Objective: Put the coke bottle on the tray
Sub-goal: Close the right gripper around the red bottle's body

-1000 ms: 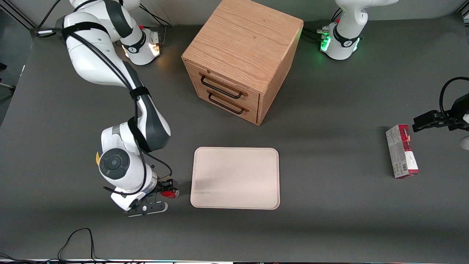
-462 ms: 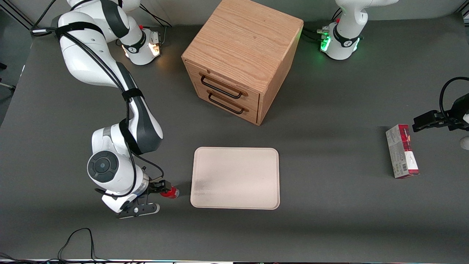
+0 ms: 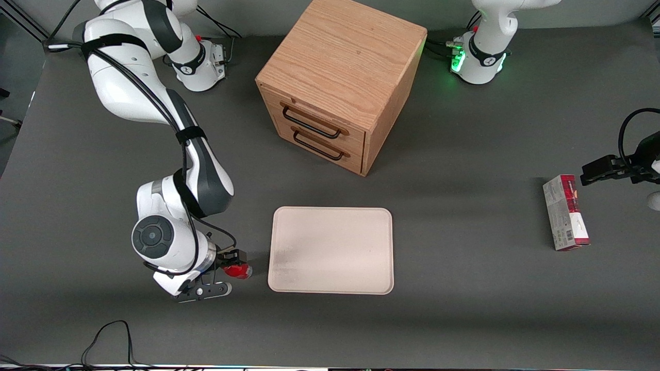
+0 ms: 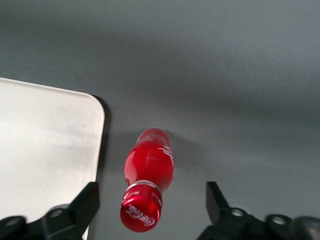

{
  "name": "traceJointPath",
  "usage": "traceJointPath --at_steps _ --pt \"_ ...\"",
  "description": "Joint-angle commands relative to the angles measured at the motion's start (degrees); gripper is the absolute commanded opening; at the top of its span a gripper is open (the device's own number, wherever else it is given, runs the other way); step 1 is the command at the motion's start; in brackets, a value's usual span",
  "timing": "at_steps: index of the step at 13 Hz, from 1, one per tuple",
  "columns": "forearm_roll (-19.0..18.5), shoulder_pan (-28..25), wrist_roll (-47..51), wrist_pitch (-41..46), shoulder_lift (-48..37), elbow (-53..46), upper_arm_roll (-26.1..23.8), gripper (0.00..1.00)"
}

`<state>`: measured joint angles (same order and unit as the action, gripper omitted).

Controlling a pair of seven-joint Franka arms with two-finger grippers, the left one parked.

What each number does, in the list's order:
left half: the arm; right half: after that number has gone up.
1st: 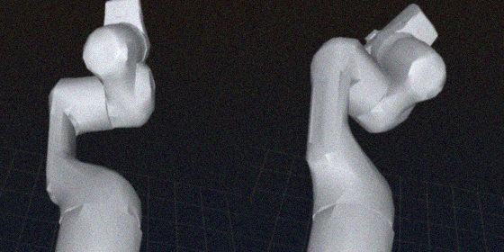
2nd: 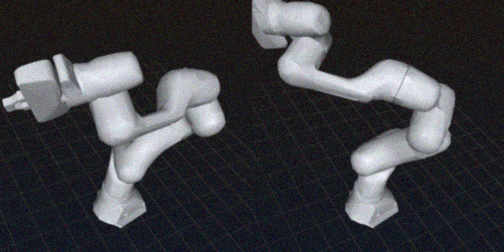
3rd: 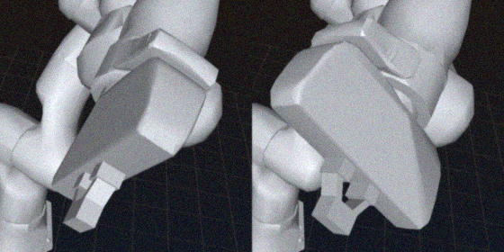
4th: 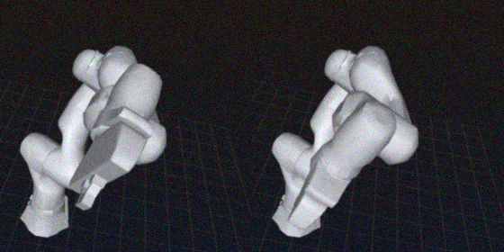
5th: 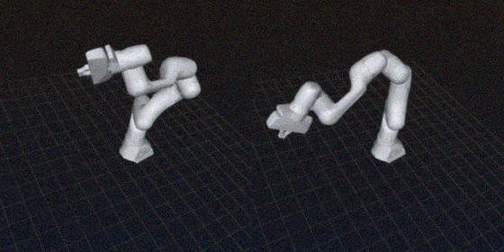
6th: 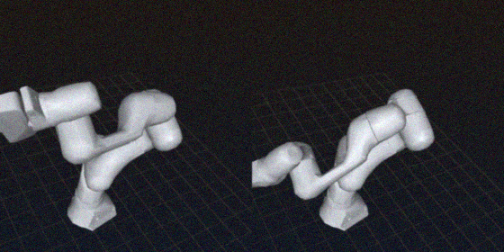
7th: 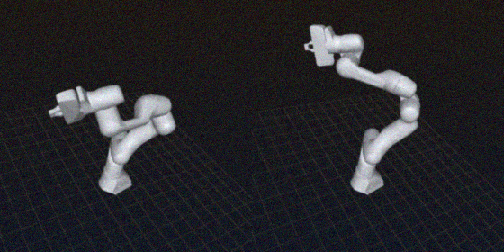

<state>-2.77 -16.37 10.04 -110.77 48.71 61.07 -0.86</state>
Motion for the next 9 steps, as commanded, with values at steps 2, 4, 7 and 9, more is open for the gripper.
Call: traceJointPath --at_steps 2,4,7,9 --pt "1.45 0.29 -0.10 -1.11 -1.60 2.04 0.07 0.15" --pt "2.24 0.46 -0.02 -1.11 -1.60 1.69 0.07 0.00" --pt "3.73 0.29 0.94 1.16 -3.35 -1.02 0.15 0.00" --pt "4.18 0.29 2.00 9.39 -3.97 -6.45 -0.02 0.00"
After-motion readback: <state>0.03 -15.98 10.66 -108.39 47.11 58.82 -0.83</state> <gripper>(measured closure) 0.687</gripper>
